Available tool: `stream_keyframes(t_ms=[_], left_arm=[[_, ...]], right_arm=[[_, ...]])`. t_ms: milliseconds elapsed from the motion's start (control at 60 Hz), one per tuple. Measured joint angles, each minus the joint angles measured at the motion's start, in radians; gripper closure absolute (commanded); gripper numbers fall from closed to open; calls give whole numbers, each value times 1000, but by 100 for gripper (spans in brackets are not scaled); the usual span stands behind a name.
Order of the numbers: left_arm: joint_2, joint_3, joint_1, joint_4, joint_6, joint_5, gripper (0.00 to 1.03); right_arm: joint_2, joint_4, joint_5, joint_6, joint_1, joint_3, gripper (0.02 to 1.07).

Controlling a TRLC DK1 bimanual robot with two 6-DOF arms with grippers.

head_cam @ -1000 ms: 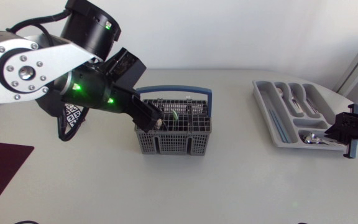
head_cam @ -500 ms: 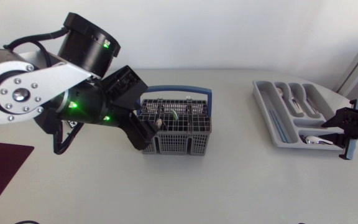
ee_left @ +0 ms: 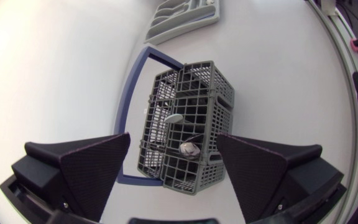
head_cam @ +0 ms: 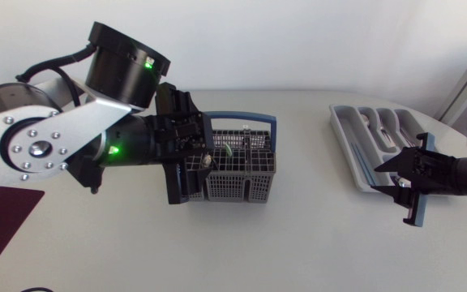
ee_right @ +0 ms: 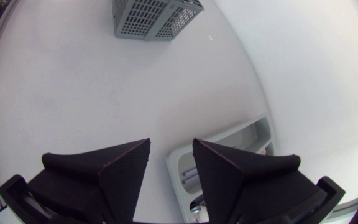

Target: Transfer all utensils from the basket to the drawer tray.

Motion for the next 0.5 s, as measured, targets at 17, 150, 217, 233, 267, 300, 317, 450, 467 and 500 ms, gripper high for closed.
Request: stream_keyframes(t_ms=[17, 150, 217, 233, 267, 300, 317, 450, 467, 500], left_arm=[[3, 0, -2, 2, 13, 0, 7], [44, 0, -19, 5, 134, -3, 8], [63, 0, -26, 5, 191, -3, 14], [67, 0, -26, 5, 204, -3, 14], [74, 0, -28, 5, 224, -3, 17], [85, 0, -31, 5, 247, -3, 18], [90, 0, -31, 5, 261, -3, 18], [131, 4, -32, 5, 330, -5, 29], [135, 5, -32, 4, 339, -7, 31], [148, 11, -30, 4, 360, -8, 39]], right_arm=[[-7, 0, 0, 7, 8, -5, 50], [-44, 0, 0, 62, 68, -31, 50], [-46, 1, 0, 87, 94, -38, 50], [-46, 1, 0, 93, 99, -39, 50], [-46, 2, 0, 104, 111, -43, 50], [-46, 5, 0, 116, 125, -47, 50], [-46, 6, 0, 121, 132, -50, 50], [-49, 31, 1, 168, 194, -74, 50], [-50, 34, 1, 171, 199, -76, 50], [-50, 39, 1, 187, 217, -82, 50]])
